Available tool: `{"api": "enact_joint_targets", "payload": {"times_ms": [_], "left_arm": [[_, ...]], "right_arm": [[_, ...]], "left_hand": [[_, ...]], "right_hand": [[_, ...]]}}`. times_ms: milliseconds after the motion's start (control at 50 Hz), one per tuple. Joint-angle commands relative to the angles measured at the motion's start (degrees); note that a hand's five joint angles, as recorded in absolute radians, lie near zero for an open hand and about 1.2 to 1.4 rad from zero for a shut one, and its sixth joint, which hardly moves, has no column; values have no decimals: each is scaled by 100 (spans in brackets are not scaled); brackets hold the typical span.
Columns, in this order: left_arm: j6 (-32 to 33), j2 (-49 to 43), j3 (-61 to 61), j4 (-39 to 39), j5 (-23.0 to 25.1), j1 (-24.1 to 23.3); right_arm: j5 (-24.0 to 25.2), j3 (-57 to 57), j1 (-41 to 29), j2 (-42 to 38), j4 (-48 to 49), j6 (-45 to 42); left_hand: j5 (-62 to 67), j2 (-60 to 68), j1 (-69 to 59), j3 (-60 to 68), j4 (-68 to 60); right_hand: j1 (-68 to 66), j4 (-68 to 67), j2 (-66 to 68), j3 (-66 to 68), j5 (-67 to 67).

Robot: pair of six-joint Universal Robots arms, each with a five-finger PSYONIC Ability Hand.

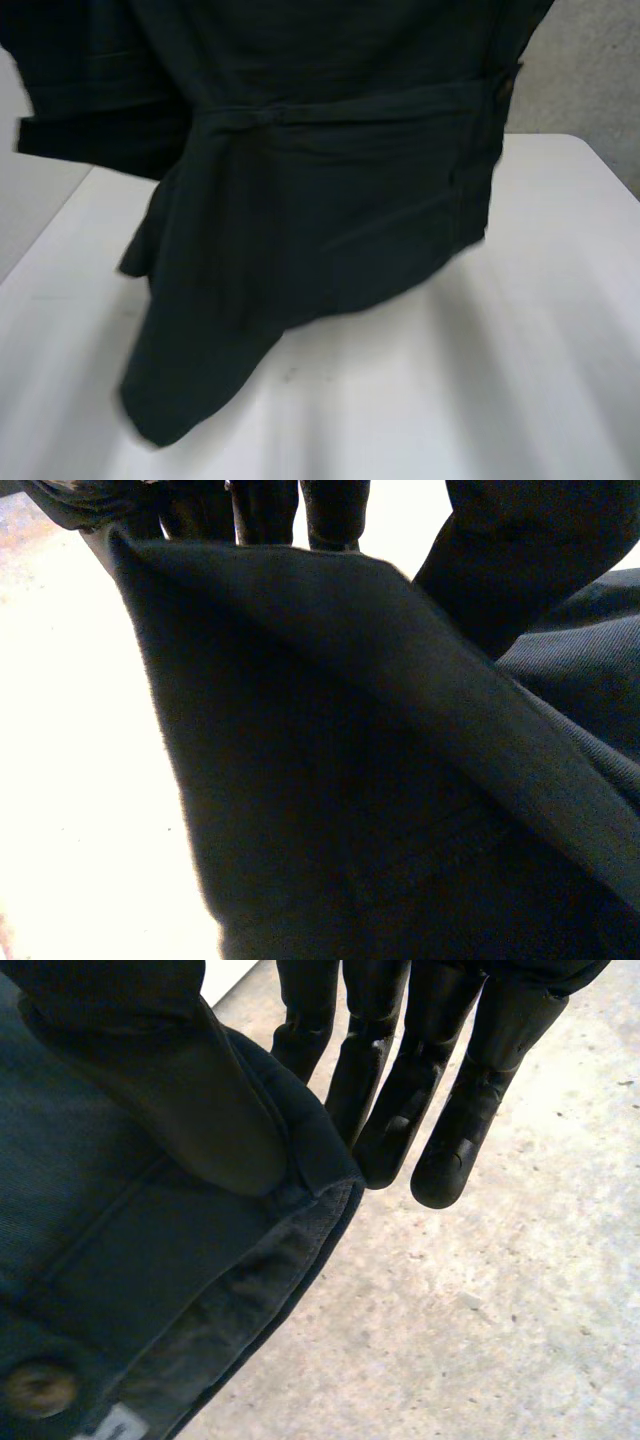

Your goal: Fold the shorts.

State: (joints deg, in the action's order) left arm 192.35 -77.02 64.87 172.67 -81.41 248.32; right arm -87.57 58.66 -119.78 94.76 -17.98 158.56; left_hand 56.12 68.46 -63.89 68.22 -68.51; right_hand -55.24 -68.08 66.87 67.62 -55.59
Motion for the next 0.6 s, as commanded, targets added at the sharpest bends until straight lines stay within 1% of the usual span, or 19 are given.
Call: {"api": "enact_joint_targets", "payload": {"times_ms": [20,40,100,120,160,180,240,260,300,320,340,400,420,460,480,540,560,600], "left_arm": [[83,-417,79,30,2,33],[118,-749,87,30,28,33],[179,-1252,88,30,46,42],[232,-1611,70,39,38,33],[302,-2008,18,30,11,24],[381,-2401,-52,39,-6,24],[522,-3027,-298,65,-15,-29],[609,-3421,-534,74,-24,-38],[671,-3739,-772,109,-41,-38],[698,-3941,-922,135,-85,-38],[716,-4317,-1245,205,-216,-38],[733,-4856,-1678,328,-410,-64],[742,-5188,-1940,416,-515,-99],[760,-5480,-2179,522,-560,-134],[803,-5768,-2380,653,-569,-169],[935,-6096,-2663,891,-604,-213],[1057,-6271,-2803,1048,-613,-257],[1172,-6395,-2900,1172,-639,-327]], "right_arm": [[205,119,147,-36,-294,-1],[232,162,200,-237,-285,-1],[249,189,218,-659,-285,-10],[249,163,218,-991,-294,-18],[232,154,218,-1222,-268,-19],[214,154,209,-1467,-250,-27],[197,110,192,-1846,-224,-36],[188,84,192,-2125,-180,-45],[179,5,183,-2408,-119,-27],[153,-56,157,-2688,-31,-19],[144,-74,148,-2821,13,-18],[48,-127,130,-3277,250,-18],[12,-153,130,-3393,338,-18],[-84,-206,121,-3595,549,-18],[-232,-267,121,-3787,802,-27],[-427,-364,121,-4043,1243,-71],[-540,-443,121,-4210,1540,-132],[-638,-513,121,-4351,1797,-203]], "left_hand": [[1388,1154,-1611,1178,-1149],[1388,1154,-1611,1178,-1149],[1388,1154,-1611,1178,-1149],[1388,1154,-1611,1178,-1149],[1388,1154,-1611,1178,-1149],[1388,1154,-1611,1178,-1149],[1388,1154,-1611,1178,-1149],[1388,1154,-1611,1178,-1149],[1388,1154,-1611,1178,-1149],[1388,1154,-1611,1178,-1149],[1388,1154,-1611,1178,-1149],[1388,1154,-1611,1178,-1149],[1388,1154,-1611,1178,-1149],[1388,1154,-1611,1178,-1149],[1174,940,-1397,964,-935],[502,267,-725,292,-263],[-350,-585,127,-560,589],[-1966,-2201,1743,-2176,2205]], "right_hand": [[-2476,-1192,1313,1238,-1441],[-2476,-1192,1313,1238,-1441],[-2476,-1192,1313,1238,-1441],[-2476,-1192,1313,1238,-1441],[-2476,-1192,1313,1238,-1441],[-2476,-1192,1313,1238,-1441],[-2476,-1192,1313,1238,-1441],[-2476,-1192,1313,1238,-1441],[-2476,-1192,1313,1238,-1441],[-2476,-1192,1313,1238,-1441],[-2476,-1192,1313,1238,-1441],[-2476,-1192,1313,1238,-1441],[-2476,-1192,1313,1238,-1441],[-2476,-1192,1313,1238,-1441],[-2476,-1192,1313,1238,-1441],[-2476,-1192,1313,1238,-1441],[-2476,-1192,1313,1238,-1441],[-2476,-1192,1313,1238,-1441]]}}
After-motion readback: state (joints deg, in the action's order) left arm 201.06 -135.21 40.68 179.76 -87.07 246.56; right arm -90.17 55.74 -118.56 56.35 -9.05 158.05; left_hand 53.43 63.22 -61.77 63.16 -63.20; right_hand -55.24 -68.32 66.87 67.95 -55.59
